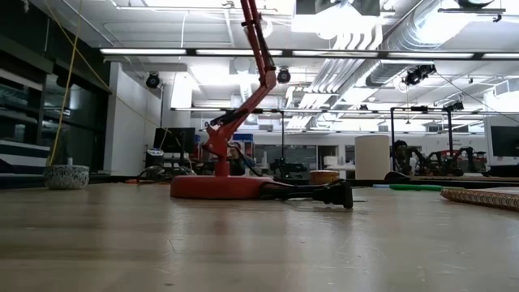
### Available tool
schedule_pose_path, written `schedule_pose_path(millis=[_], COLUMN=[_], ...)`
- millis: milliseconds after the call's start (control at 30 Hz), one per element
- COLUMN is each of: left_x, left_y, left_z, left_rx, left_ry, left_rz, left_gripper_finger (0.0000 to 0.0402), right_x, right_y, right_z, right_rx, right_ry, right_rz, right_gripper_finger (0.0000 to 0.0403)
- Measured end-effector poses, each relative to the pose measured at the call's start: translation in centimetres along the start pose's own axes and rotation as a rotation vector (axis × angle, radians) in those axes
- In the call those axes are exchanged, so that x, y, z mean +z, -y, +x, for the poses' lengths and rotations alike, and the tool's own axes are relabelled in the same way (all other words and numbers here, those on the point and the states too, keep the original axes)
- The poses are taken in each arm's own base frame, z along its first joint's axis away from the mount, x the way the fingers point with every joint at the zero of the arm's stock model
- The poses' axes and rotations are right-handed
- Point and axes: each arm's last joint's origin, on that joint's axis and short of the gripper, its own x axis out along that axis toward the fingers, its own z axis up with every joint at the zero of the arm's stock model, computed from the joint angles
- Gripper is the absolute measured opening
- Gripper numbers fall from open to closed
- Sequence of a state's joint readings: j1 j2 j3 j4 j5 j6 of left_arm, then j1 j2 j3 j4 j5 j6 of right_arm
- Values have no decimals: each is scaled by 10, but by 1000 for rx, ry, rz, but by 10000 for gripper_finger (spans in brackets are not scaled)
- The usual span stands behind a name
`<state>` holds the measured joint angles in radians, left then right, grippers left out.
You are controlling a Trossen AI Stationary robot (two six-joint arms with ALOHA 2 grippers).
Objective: Screw lightbulb
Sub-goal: Insert the lightbulb into the lamp
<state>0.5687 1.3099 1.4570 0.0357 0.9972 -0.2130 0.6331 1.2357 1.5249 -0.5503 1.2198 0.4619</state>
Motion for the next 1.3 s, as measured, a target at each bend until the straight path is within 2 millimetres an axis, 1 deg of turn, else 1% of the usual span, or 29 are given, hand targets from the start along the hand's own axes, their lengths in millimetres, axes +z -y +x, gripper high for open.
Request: schedule_pose_path(millis=[100,200,367,567,667,733,800,867,967,1033,1100,1200,1300], left_x=[2,9,21,32,32,30,26,21,11,7,5,3,2], left_y=[6,12,14,23,26,25,23,19,13,11,10,9,9], left_z=[-4,-13,-35,-58,-65,-68,-70,-74,-83,-89,-95,-102,-105], left_rx=[5,36,155,209,192,165,136,120,139,153,165,156,158], left_ry=[-9,5,36,52,39,19,-10,-44,-93,-114,-126,-132,-136], left_rz=[16,66,133,162,161,143,114,96,66,64,69,41,15], left_gripper_finger=[0,0,0,0,0,0,0,0,0,0,0,0,0], right_x=[2,3,4,4,5,7,7,6,2,5,11,17,19], right_y=[2,3,5,5,8,12,15,18,22,24,26,26,27], right_z=[-1,-2,-2,-2,4,12,24,42,69,86,97,101,91], right_rx=[1,2,2,2,-19,-7,33,46,34,37,77,158,211], right_ry=[2,4,5,5,6,-11,-52,-89,-118,-91,-63,-49,-82], right_rz=[-16,-23,-29,-51,35,92,136,167,199,271,302,320,314], right_gripper_finger=[0,0,0,0,1,10,30,62,127,175,222,275,300])
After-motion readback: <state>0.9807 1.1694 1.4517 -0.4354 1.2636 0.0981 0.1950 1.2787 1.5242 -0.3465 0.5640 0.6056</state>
